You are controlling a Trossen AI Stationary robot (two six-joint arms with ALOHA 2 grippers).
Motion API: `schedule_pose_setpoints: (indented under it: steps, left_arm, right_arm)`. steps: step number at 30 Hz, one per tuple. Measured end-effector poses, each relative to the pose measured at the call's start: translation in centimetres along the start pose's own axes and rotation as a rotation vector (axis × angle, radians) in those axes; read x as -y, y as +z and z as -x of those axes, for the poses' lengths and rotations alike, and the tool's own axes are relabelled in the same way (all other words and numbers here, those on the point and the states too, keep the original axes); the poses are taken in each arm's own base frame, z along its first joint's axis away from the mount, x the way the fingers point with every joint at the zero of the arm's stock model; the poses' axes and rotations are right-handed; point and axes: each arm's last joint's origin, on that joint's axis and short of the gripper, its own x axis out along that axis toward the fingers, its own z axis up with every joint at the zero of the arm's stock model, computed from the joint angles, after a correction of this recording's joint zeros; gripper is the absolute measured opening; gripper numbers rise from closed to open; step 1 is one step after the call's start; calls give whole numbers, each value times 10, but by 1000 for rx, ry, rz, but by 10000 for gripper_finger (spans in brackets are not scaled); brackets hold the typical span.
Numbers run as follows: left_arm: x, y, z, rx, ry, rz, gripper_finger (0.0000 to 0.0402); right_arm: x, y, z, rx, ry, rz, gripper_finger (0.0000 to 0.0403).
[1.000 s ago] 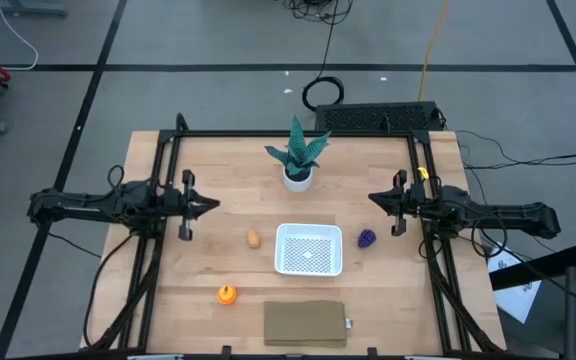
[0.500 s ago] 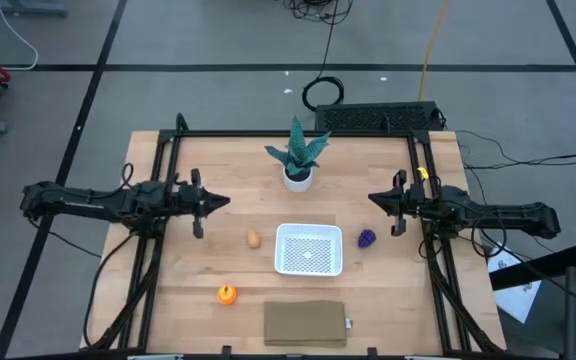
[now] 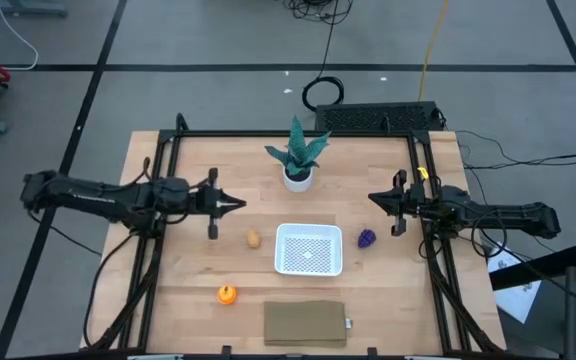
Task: Pick and placing Produce into tupperware
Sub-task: Put the potato in the white bin
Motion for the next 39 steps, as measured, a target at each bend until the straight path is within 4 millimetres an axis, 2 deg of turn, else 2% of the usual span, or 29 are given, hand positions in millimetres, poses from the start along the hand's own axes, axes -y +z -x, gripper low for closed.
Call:
schedule_pose_setpoints:
  steps: [8,14,23,27,31,39]
  left_arm:
    - [-4,38,-20,-144,-23,59,26]
    - [-3,47,-34,-254,-95,-22,26]
    - [-2,68,-53,-326,-199,-27,26]
    - [-8,69,-59,-413,-203,-19,26]
    - [-11,58,-68,-507,-230,-56,26]
    - [-2,37,-84,-604,-374,-376,26]
  right_arm:
    - [0,0,0,-4,0,1,0]
    - [0,0,0,-3,0,1,0]
    - [0,0,0,1,0,30,0]
    - [0,0,0,0,0,30,0]
    - [0,0,0,0,0,30,0]
    - [0,0,0,-3,0,50,0]
